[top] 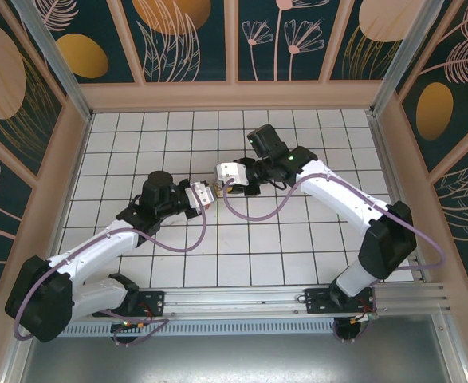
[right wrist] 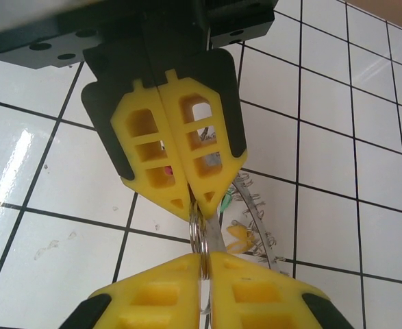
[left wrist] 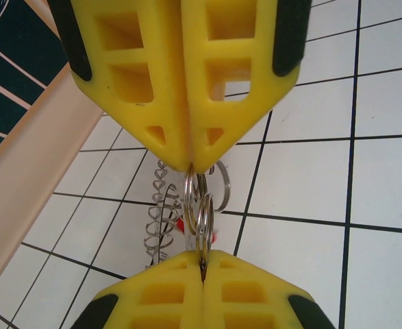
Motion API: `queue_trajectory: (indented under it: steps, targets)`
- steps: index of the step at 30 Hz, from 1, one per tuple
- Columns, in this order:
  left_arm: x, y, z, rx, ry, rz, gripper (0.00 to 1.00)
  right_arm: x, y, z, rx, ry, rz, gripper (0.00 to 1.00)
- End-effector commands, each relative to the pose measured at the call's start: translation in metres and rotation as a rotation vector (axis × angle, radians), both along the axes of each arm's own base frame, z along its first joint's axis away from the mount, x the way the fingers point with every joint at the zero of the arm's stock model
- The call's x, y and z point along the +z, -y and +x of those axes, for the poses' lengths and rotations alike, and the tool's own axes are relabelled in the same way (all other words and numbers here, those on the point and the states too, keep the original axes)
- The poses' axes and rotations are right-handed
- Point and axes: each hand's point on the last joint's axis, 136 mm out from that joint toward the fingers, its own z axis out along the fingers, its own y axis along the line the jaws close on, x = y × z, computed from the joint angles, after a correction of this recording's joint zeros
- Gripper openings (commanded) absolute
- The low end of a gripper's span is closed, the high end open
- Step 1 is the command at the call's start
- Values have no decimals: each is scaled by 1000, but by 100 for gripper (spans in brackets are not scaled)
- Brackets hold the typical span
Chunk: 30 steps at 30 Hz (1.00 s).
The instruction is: Put the keys on the keyring
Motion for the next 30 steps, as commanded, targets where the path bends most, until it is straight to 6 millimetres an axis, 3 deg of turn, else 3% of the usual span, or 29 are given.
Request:
queue_trajectory:
  steps: [1,9,11,15,19,23,26,28,30]
  targets:
    - [28,6,3,-24,77,-57,0,2,-1,-9,6,-12,10,12]
    - [35,10,3,-26,61,-108,0,-2,-5,-8,-38,-5,33,12]
    - [35,10,4,-26,59,-111,0,1,-6,-5,-58,9,54,0]
    - [34,10,4,-23,53,-113,0,8,-5,5,-138,31,101,0]
    - [33,7,7,6,51,-119,0,11,-2,1,-158,-9,127,0]
    - [34,3,19,86,22,-144,0,19,1,1,-235,-111,201,0]
    - [47,-1,38,213,-66,-250,0,25,-3,6,-338,-141,313,0]
    - [50,6,37,191,-129,-289,9,30,-2,10,-413,-135,416,0]
    - [55,13,29,136,-165,-336,25,34,3,15,-464,-116,485,0]
